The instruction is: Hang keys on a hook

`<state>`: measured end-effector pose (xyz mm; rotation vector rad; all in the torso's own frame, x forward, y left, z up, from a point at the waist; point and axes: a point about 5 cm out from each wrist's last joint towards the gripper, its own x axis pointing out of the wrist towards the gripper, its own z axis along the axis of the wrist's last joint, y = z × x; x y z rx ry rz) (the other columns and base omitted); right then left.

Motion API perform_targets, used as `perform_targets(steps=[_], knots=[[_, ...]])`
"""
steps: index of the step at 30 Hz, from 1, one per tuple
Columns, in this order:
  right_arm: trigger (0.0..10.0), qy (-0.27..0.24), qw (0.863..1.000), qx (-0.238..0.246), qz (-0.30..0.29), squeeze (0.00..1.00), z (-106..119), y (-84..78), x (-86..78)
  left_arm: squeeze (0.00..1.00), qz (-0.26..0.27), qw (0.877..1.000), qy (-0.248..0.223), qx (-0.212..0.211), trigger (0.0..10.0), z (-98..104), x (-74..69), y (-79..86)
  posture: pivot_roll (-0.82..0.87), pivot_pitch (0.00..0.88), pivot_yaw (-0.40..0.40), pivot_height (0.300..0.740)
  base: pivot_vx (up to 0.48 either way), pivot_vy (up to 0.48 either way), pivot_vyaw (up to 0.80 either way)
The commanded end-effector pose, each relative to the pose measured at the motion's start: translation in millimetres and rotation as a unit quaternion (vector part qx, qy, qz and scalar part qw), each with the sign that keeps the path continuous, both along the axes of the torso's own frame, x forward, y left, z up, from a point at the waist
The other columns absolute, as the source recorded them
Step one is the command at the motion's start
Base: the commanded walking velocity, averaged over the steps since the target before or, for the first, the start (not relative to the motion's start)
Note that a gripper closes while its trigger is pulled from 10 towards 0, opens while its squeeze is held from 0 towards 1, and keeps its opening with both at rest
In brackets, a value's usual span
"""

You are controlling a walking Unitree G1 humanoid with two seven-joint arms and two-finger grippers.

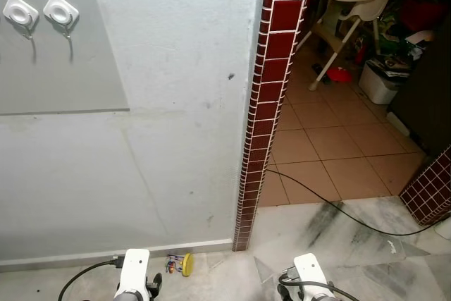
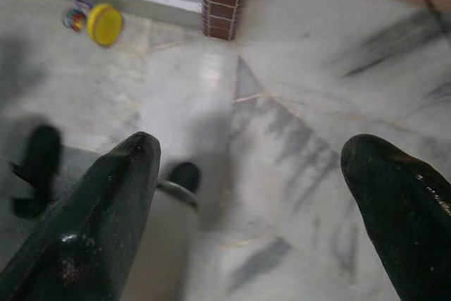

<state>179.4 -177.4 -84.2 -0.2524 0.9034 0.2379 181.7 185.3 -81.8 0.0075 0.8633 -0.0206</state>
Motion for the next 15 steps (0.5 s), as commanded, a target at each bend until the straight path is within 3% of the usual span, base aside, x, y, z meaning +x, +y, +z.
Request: perform_targets(steps=[1,8,15], knots=[[10.0,-0.003,1.0,-0.006,0.005,0.0,0.2,-0.3,-0.1,0.0,-0.012,1.0,-0.007,0.0,10.0,1.5,2.8,-2.1,-0.09,0.0,-0.009,0.724,0.0,0.0,0.0],[10.0,0.0,1.0,0.006,0.009,0.0,-0.7,3.5,-1.5,0.0,-0.015,0.999,-0.007,0.027,10.0,1.4,2.2,1.0,-0.09,0.0,-0.005,0.724,0.0,0.0,0.55],[10.0,0.005,1.0,0.014,0.009,0.0,-1.8,5.8,-3.6,0.0,-0.015,1.0,-0.005,0.014,10.0,0.6,0.5,-0.2,-0.09,0.0,-0.004,0.724,0.0,0.0,0.8]])
